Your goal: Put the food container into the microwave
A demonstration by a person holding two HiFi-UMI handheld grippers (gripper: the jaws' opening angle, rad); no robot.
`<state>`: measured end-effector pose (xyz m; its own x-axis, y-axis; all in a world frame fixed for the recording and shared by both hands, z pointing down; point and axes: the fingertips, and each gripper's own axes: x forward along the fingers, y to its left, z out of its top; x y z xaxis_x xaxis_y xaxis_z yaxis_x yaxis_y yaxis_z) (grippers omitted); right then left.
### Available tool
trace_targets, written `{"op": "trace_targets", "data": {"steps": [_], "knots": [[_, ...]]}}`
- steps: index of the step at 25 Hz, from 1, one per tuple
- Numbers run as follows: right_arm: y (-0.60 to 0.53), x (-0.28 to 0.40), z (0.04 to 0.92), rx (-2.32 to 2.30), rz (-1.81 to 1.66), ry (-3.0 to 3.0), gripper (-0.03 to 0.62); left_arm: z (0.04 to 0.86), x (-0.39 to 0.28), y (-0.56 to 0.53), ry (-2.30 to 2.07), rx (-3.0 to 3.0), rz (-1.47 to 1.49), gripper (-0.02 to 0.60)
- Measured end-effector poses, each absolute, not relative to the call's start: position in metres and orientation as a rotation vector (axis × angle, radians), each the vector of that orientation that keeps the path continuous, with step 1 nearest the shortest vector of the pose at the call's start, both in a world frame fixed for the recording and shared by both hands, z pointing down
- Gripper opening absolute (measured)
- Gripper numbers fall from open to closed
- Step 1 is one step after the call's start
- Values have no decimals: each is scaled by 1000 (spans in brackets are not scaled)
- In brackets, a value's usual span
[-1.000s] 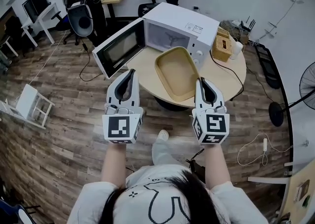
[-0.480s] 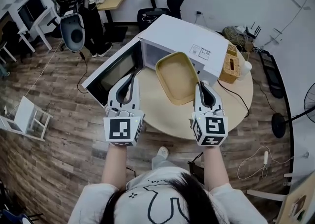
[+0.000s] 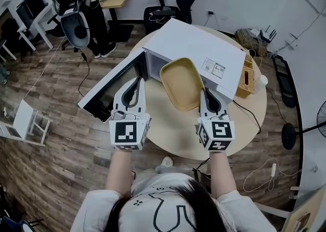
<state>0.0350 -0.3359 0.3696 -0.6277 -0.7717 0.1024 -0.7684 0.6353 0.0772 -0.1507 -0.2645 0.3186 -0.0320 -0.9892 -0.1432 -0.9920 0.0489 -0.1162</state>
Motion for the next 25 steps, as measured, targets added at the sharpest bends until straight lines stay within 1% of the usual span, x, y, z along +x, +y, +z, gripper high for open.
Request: {"op": "trace_targets", "data": {"steps": [13,20,25], "knots": [[-344,8,453,1234,175,-2592,37,360,-172,-288,2131,-2166,-44,9],[-357,-6,485,1313,288,-2492,37,378,-183,-313,2031,-2297,-89,9],[-373,-11,499,1447,389,-2421,37,376,-187,-335,1925,-2386,-65,9]]}}
